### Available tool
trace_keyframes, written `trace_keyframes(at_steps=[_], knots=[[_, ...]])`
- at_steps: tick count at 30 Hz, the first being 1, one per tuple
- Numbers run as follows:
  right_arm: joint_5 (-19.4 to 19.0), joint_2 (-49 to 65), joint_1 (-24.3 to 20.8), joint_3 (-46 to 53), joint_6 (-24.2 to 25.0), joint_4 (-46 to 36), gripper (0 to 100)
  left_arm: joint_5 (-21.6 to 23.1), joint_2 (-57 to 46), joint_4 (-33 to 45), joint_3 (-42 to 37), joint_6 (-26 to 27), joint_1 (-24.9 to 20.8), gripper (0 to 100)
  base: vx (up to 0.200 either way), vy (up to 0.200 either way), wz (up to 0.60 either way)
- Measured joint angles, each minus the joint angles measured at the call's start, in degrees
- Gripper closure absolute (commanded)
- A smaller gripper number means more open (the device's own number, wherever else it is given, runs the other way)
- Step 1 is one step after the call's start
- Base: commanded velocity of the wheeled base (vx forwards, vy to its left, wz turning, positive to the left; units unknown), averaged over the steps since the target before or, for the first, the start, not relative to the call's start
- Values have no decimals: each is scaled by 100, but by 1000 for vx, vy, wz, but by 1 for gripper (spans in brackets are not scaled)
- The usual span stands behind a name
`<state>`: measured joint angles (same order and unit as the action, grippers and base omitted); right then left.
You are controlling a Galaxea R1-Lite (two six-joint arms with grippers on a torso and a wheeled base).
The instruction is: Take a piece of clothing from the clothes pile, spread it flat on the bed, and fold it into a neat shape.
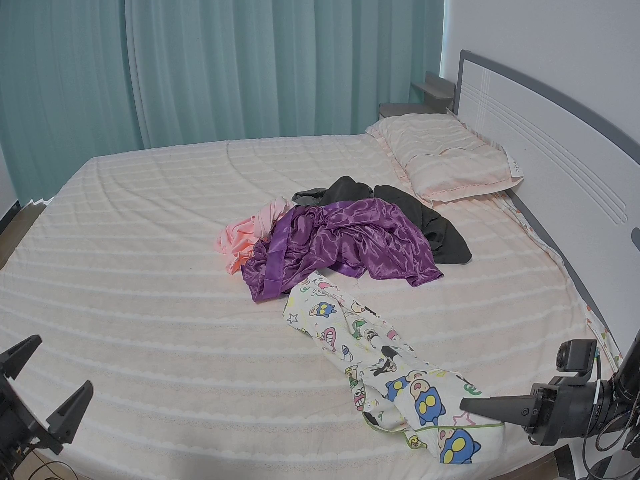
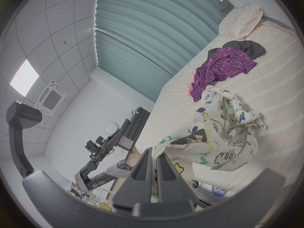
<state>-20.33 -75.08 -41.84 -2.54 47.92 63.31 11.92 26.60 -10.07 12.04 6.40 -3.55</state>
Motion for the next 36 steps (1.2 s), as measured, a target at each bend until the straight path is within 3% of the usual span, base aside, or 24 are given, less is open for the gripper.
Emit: trace_keyframes(at_steps=[6, 12, 24, 33, 36], knots=[[71, 44, 96, -112, 132, 35, 100, 179, 1701, -903, 143, 52, -369, 0, 0, 0, 0], [178, 130, 162, -363, 252, 46, 100, 48, 3365, -2072, 221, -263, -926, 0, 0, 0, 0], [455, 391, 162, -1709, 402, -463, 100, -969, 6822, -4971, 560, -1379, -2662, 0, 0, 0, 0], [644, 240, 52, -2855, 490, -811, 100, -1838, 9353, -7403, 1240, -2285, -3790, 0, 0, 0, 0], [684, 41, -11, -3106, 523, -853, 100, -2065, 9895, -7787, 1447, -2739, -4201, 0, 0, 0, 0]])
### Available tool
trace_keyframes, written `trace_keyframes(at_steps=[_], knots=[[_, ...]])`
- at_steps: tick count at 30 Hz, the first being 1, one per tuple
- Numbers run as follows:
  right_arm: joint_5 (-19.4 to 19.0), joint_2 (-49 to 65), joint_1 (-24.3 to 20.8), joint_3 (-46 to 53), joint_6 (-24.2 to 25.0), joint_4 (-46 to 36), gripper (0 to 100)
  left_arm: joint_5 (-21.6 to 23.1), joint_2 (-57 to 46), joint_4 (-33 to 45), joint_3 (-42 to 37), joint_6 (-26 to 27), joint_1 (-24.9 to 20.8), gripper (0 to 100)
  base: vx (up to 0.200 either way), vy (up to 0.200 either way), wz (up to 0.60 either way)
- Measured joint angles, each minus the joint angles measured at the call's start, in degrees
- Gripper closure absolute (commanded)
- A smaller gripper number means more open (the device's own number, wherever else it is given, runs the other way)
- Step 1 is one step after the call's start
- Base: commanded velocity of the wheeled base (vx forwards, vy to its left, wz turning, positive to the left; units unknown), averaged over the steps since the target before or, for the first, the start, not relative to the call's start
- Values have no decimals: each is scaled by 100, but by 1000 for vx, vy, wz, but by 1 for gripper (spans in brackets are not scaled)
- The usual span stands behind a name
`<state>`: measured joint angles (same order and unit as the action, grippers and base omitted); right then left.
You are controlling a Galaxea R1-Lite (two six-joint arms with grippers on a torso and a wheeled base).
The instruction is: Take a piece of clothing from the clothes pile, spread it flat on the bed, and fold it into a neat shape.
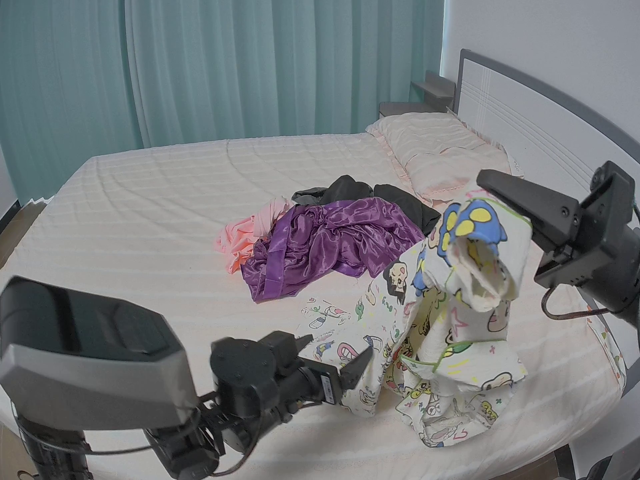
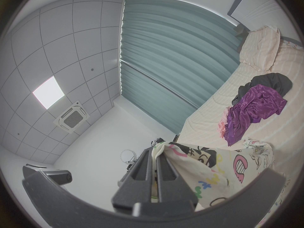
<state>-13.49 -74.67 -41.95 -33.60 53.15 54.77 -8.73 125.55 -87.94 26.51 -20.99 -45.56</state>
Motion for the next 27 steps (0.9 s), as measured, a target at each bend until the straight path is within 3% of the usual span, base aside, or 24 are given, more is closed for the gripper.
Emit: trace_keyframes(at_steps=[7, 21, 27], knots=[[39, -438, -61, -256, 35, -28, 100, -339, 438, -101, -129, -286, -521, 0, 0, 0, 0], [41, -601, 190, -243, 61, -30, 100, -622, -466, -106, -1243, -290, -689, 0, 0, 0, 0], [37, -595, 271, -256, 61, -23, 100, -629, -595, -104, -1315, -306, -774, 0, 0, 0, 0]])
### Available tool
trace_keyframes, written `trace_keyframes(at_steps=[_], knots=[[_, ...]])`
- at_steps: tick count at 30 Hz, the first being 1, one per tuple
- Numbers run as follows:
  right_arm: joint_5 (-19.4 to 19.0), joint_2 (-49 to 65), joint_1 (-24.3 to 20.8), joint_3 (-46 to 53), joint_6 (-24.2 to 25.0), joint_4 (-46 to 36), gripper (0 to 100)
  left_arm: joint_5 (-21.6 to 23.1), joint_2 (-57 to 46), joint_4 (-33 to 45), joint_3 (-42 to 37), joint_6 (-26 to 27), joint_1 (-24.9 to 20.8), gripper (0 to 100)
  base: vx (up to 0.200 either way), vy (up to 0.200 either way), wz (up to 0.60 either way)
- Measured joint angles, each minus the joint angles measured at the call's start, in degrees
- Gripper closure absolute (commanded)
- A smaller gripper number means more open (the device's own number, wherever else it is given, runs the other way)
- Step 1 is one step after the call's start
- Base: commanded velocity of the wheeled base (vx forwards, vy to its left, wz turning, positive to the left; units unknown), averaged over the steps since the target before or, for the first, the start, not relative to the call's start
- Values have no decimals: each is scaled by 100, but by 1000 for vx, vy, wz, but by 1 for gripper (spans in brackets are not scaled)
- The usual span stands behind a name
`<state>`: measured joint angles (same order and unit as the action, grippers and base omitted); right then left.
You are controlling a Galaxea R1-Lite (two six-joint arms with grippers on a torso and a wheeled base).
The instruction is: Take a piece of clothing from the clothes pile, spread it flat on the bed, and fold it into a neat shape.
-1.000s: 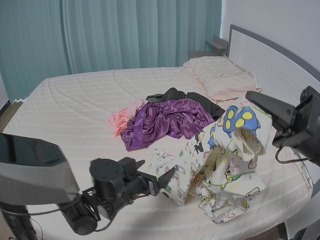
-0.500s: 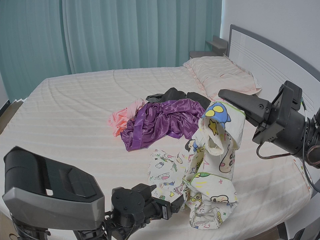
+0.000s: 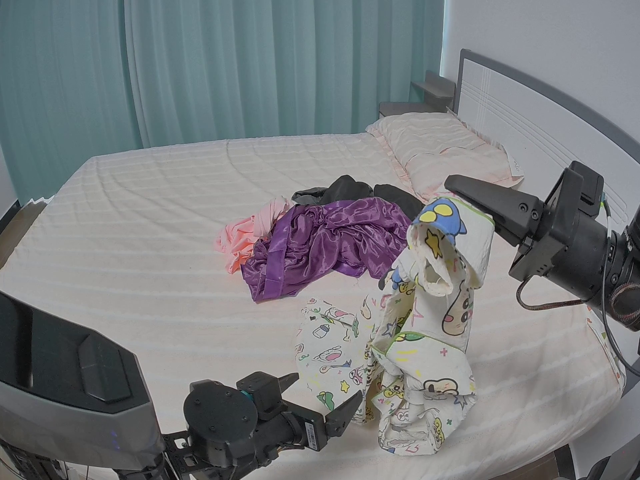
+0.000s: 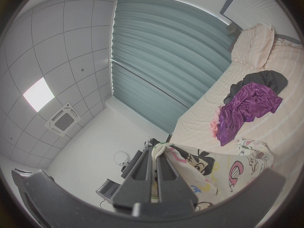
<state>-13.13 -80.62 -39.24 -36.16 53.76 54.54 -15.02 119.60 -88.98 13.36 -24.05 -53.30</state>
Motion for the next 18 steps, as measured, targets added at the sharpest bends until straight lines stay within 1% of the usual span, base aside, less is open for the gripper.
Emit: trace_keyframes(at_steps=[7, 10, 14, 18], knots=[[5, 38, 7, -24, -4, 1, 100, -44, 262, 0, 573, -61, 13, 0, 0, 0, 0], [5, 61, 7, -24, -4, 1, 100, -107, 516, -2, 975, -104, 27, 0, 0, 0, 0], [5, 83, 13, -28, -4, 4, 100, -252, 969, -2, 1423, -127, 127, 0, 0, 0, 0], [2, 90, 35, -30, -1, 123, 100, -340, 1513, 0, 1831, -127, 335, 0, 0, 0, 0]])
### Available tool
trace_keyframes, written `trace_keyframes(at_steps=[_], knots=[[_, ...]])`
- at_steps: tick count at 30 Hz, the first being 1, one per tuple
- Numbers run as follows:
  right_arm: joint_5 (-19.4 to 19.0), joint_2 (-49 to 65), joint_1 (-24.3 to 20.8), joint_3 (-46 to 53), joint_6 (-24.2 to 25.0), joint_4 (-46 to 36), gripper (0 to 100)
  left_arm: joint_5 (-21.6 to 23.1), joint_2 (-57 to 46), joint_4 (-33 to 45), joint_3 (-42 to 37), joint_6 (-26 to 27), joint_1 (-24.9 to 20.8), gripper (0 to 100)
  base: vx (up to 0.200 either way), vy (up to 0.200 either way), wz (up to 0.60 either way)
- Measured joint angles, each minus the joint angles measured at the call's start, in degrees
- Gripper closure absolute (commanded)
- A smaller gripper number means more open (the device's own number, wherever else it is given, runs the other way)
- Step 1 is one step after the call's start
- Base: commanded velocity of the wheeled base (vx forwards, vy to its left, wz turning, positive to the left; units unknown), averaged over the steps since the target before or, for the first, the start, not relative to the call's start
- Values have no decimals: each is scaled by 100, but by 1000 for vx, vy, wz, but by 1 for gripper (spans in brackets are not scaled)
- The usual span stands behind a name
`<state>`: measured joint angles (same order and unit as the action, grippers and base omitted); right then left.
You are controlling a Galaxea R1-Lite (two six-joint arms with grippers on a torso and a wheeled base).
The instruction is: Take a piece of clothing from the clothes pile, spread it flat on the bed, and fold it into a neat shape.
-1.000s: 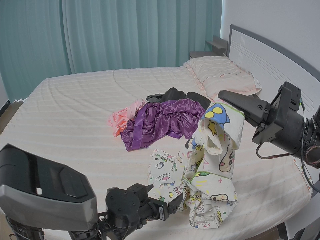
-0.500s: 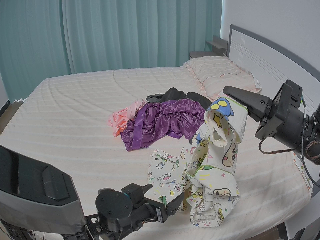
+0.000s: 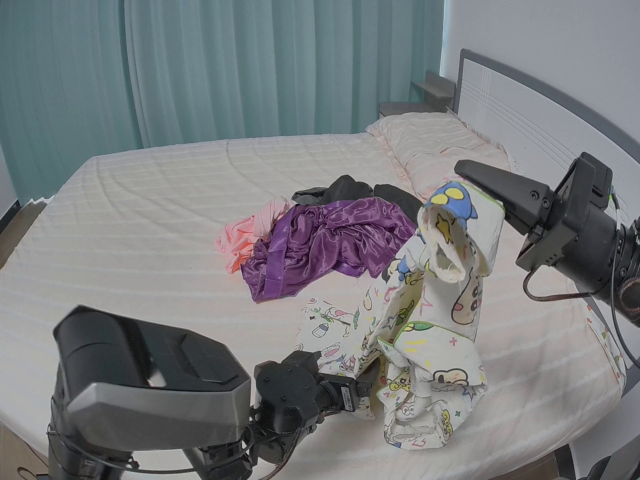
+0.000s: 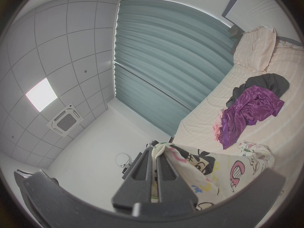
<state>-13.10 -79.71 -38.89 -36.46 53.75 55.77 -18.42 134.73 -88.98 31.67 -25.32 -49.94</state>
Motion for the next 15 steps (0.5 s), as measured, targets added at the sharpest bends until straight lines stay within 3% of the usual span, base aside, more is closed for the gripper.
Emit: trace_keyframes(at_steps=[7, 15], knots=[[11, -57, 69, -5, 63, 382, 100, 52, 744, 0, 529, -40, 391, 0, 0, 0, 0], [11, -99, 236, -105, 79, 379, 100, 184, 1062, 0, 672, -212, 500, 0, 0, 0, 0]])
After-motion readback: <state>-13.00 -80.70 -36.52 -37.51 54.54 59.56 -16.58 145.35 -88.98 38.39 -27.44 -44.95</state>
